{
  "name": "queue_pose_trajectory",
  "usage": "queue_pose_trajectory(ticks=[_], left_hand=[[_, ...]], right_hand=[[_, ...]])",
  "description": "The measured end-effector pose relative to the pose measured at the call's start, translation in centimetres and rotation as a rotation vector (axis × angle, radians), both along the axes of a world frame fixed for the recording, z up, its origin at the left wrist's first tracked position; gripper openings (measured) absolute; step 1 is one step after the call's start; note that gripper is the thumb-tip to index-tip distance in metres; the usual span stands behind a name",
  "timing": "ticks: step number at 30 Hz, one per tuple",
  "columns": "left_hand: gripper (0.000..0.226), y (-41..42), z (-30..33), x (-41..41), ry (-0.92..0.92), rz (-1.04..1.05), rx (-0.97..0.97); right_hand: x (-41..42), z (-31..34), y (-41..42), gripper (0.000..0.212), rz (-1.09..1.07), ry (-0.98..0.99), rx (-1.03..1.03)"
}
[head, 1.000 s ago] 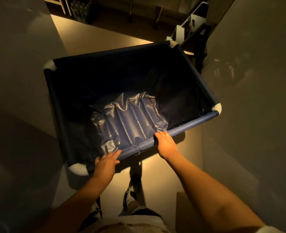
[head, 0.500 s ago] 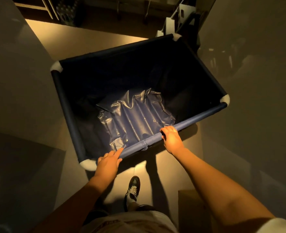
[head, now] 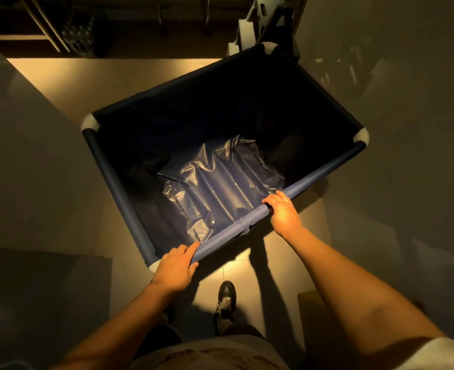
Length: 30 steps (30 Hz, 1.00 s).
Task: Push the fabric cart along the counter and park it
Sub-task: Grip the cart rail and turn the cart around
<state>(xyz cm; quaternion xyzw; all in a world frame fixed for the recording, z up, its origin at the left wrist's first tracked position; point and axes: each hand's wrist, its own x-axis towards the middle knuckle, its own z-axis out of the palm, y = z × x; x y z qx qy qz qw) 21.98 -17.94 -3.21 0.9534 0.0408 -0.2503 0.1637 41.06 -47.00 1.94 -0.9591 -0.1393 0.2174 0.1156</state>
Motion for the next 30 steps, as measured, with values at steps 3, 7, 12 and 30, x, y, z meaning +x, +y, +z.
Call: queue_pose_trajectory(ticks=[3, 7, 12, 30], left_hand=[[0.063, 3.0, -0.2, -0.1, -0.037, -0.160, 0.047], [0.064, 7.2, 0.5, 0.7, -0.109, -0.435, 0.041], [0.064, 12.2, 1.4, 2.9, -0.067, -0.639, 0.013], [0.067, 26.2, 0.9, 12.8, -0.146, -0.845, 0.173]], right_hand=[[-0.6, 0.0, 0.6, 0.046, -0.082, 0.006, 0.094], [-1.7, 0.4, 2.7, 0.037, -0.146, -0.047, 0.050], [-4.9, 1.0, 6.5, 0.039, -0.197, -0.066, 0.006], [-15.0, 0.6, 20.9, 0.042, -0.333, 0.105, 0.037]])
